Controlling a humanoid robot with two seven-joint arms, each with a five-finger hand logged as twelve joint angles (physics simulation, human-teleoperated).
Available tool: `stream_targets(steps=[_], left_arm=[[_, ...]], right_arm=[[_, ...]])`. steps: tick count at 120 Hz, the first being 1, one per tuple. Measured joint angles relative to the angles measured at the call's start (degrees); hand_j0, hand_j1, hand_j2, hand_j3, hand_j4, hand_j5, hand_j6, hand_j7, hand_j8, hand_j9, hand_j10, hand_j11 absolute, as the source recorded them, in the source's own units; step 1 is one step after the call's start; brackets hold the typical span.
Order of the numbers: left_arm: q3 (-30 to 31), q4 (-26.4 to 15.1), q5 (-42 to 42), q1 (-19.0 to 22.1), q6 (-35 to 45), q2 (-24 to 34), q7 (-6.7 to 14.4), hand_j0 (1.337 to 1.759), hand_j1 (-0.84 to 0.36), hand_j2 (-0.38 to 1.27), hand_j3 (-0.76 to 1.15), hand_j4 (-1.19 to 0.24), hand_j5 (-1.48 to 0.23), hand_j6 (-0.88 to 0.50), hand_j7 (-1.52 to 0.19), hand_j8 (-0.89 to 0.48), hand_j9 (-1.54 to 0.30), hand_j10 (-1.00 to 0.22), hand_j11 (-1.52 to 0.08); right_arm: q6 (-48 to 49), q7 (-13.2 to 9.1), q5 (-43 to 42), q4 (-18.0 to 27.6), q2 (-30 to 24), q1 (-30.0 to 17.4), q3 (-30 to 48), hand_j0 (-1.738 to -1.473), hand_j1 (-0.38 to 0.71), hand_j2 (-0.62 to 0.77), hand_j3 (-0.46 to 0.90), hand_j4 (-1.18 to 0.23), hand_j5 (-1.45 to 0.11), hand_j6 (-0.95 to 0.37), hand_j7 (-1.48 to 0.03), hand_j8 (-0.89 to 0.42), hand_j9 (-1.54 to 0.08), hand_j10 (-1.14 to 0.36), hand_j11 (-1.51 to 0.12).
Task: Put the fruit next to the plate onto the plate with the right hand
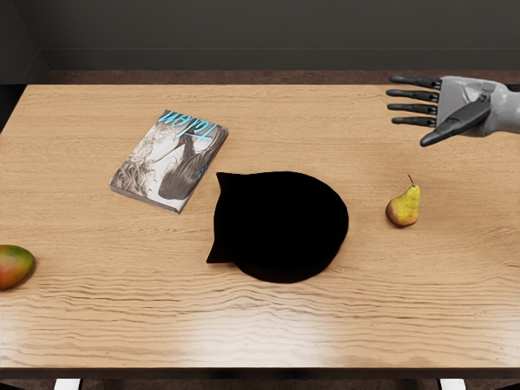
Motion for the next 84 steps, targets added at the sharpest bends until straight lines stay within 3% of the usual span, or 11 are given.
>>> stream_targets(steps=[29, 35, 40, 52, 84], left_arm=[[0.0, 0.0, 0.0, 0.0, 0.0, 0.0, 0.0, 1.658, 0.35, 0.0, 0.0, 0.0, 0.0, 0.0, 0.0, 0.0, 0.0, 0.0, 0.0], [0.0, 0.0, 0.0, 0.0, 0.0, 0.0, 0.0, 1.658, 0.35, 0.0, 0.0, 0.0, 0.0, 0.0, 0.0, 0.0, 0.0, 0.0, 0.0], [0.0, 0.0, 0.0, 0.0, 0.0, 0.0, 0.0, 1.658, 0.35, 0.0, 0.0, 0.0, 0.0, 0.0, 0.0, 0.0, 0.0, 0.0, 0.0], [0.0, 0.0, 0.0, 0.0, 0.0, 0.0, 0.0, 1.658, 0.35, 0.0, 0.0, 0.0, 0.0, 0.0, 0.0, 0.0, 0.0, 0.0, 0.0], [0.0, 0.0, 0.0, 0.0, 0.0, 0.0, 0.0, 1.658, 0.35, 0.0, 0.0, 0.0, 0.0, 0.0, 0.0, 0.0, 0.0, 0.0, 0.0]], right_arm=[[0.0, 0.5, 0.4, -0.3, 0.0, -0.2, 0.6, -1.658, -0.31, -0.01, 0.0, -0.03, -0.04, -0.03, -0.04, -0.03, -0.04, -0.03, -0.04], [0.0, 1.7, -0.2, -1.0, 0.0, -0.4, 0.9, -1.658, -0.31, -0.01, 0.0, -0.03, -0.04, -0.03, -0.04, -0.03, -0.04, -0.03, -0.04], [0.0, 4.5, -2.5, -2.0, 0.1, -0.8, 1.1, -1.658, -0.31, -0.01, 0.0, -0.03, -0.04, -0.03, -0.04, -0.03, -0.04, -0.03, -0.04], [0.0, 14.3, -10.4, -5.1, 0.6, -1.8, 1.5, -1.658, -0.31, -0.01, 0.0, -0.03, -0.04, -0.03, -0.04, -0.03, -0.04, -0.03, -0.04], [0.0, 32.6, -28.3, -10.1, 2.8, -4.9, 1.8, -1.658, -0.31, -0.01, 0.0, -0.04, -0.05, -0.04, -0.05, -0.04, -0.05, -0.04, -0.05]])
